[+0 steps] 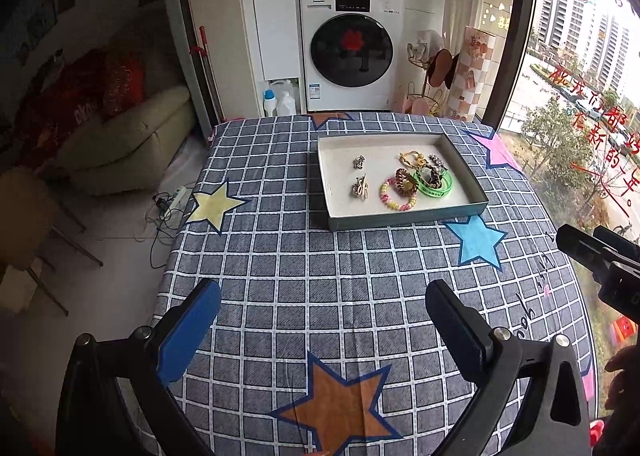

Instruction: Organize jewelry

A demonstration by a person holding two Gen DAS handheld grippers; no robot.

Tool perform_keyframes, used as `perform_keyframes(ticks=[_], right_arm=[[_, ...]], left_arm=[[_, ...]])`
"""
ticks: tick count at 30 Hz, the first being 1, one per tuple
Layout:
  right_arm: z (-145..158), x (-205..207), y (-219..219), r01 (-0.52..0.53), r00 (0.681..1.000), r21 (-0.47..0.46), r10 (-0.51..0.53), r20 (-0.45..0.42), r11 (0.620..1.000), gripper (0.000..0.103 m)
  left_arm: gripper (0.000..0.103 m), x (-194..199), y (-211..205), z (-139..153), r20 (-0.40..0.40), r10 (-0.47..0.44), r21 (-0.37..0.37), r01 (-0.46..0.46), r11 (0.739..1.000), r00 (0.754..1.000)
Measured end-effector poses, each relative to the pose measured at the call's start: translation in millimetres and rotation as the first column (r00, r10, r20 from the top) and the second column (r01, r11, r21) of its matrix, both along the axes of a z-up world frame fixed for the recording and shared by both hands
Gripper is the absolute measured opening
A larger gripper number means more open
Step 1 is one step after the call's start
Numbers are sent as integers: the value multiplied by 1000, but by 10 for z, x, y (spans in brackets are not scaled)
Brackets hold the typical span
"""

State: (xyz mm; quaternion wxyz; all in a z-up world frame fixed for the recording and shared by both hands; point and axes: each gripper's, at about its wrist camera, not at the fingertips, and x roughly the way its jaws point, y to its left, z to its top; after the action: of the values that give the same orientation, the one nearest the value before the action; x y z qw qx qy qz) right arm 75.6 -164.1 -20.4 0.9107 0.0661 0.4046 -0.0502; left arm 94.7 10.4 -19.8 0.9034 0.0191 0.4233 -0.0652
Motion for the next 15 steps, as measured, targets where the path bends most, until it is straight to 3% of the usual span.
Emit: perform_keyframes(ticks=[15], right_arm=[[91, -111, 179, -22, 1000, -16, 22, 10, 1000, 86]], left_arm=[[103, -82, 126, 132, 38, 31, 0, -31, 1000, 999]])
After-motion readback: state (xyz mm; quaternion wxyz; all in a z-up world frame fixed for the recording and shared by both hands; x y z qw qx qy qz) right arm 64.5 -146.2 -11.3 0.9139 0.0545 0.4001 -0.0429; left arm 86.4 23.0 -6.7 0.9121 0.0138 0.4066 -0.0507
